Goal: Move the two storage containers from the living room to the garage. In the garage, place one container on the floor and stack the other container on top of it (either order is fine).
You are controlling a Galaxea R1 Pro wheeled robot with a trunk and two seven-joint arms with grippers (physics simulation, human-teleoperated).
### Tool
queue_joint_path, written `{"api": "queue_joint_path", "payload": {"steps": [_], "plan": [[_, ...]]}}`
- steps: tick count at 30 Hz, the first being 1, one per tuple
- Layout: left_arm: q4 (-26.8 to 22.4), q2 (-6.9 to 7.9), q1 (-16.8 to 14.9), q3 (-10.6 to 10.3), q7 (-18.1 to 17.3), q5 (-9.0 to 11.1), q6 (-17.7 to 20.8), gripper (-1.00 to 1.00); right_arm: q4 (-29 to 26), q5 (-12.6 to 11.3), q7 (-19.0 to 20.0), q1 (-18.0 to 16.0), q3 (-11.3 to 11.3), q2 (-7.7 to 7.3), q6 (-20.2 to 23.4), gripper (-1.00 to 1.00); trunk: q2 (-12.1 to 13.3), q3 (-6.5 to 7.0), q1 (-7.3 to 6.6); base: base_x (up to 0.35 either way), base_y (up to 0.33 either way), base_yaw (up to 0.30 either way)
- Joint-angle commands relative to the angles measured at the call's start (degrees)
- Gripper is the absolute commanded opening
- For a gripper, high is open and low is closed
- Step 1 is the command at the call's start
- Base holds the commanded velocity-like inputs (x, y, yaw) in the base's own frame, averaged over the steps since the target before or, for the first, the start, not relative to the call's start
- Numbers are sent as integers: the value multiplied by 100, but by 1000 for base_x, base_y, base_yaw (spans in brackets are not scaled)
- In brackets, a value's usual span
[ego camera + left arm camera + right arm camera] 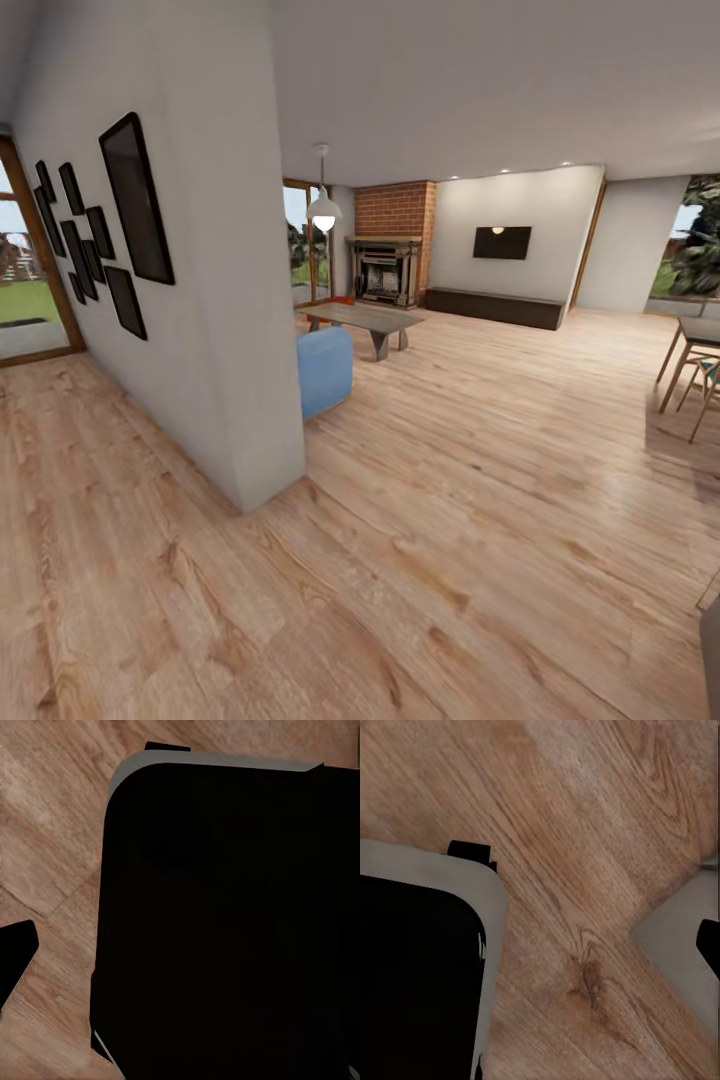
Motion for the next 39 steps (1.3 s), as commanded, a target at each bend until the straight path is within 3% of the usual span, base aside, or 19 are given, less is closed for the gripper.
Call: {"api": "queue_joint_path", "payload": {"steps": [1,15,39], "plan": [[2,-2,-2,3,7,49,-15,100,-14,-43,-31,-2,48,-4,-9,100,-2,-6,3,322,0,0],[1,-2,-2,3,7,49,-17,100,-14,-43,-31,-2,47,-4,-9,100,-2,-6,3,322,0,-19],[2,-2,-2,3,7,49,-23,100,-14,-44,-31,-2,44,-4,-9,100,-2,-6,3,322,0,-244]]}}
